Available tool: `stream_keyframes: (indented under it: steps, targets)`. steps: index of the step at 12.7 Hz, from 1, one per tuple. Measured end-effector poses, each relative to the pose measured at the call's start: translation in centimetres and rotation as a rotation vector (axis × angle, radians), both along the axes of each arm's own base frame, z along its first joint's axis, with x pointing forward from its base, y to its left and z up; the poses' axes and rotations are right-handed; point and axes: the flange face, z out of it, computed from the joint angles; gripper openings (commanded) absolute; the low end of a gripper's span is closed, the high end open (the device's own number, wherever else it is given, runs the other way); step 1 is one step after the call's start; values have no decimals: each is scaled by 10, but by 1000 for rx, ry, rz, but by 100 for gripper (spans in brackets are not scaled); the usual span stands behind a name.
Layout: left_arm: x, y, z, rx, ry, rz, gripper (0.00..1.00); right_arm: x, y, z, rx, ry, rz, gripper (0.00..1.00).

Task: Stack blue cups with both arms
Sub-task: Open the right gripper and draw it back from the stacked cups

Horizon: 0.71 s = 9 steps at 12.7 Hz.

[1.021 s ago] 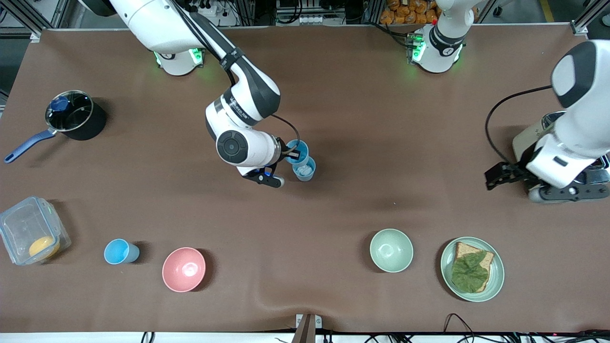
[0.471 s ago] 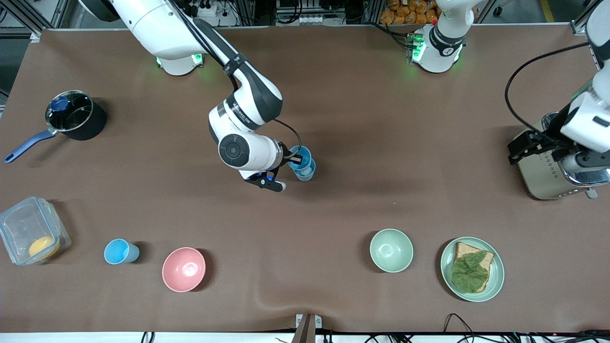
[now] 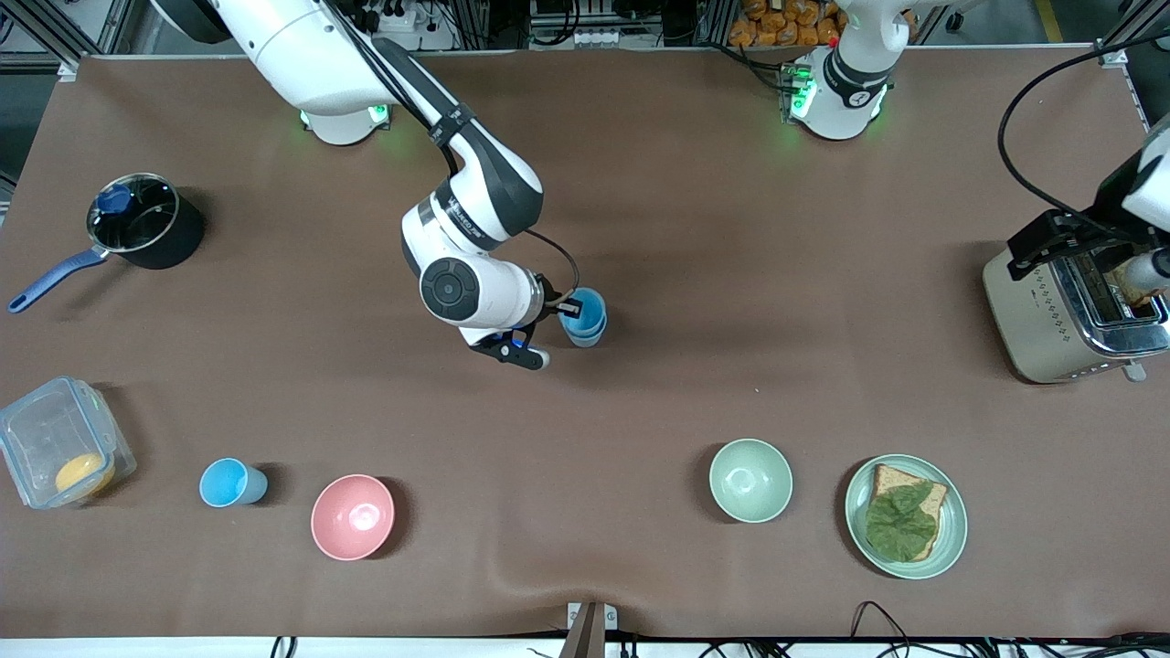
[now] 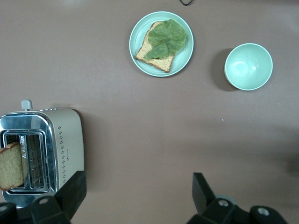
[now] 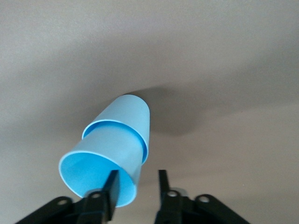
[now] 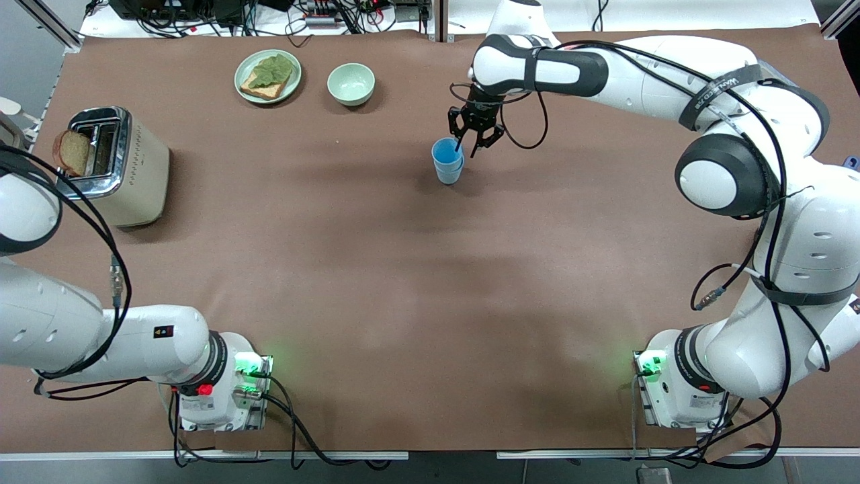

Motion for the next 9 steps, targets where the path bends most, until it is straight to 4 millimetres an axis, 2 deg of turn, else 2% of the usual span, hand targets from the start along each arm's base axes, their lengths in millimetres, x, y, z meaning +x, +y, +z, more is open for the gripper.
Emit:
stream_keyframes:
  steps: [3,4,5,6,7,9]
  targets:
    - [-1,-3,1,0,2,-7,100,10,-4,10,5,-26,-10,100]
    - [-3,-5,3,0,-1,-11,100,21,-13,21,12,-45,-10,100]
    - [-6,-8,7,1,-2,-15,100,34,-30,40,21,-59,16,100]
    - [-10,-10,10,2,3,-18,100,47,-58,67,29,-70,61,100]
    - [-14,-13,13,3,11,-22,100,61,-99,95,40,-82,109,100]
    - [-18,-16,15,5,22,-27,100,89,-210,151,46,-156,191,100]
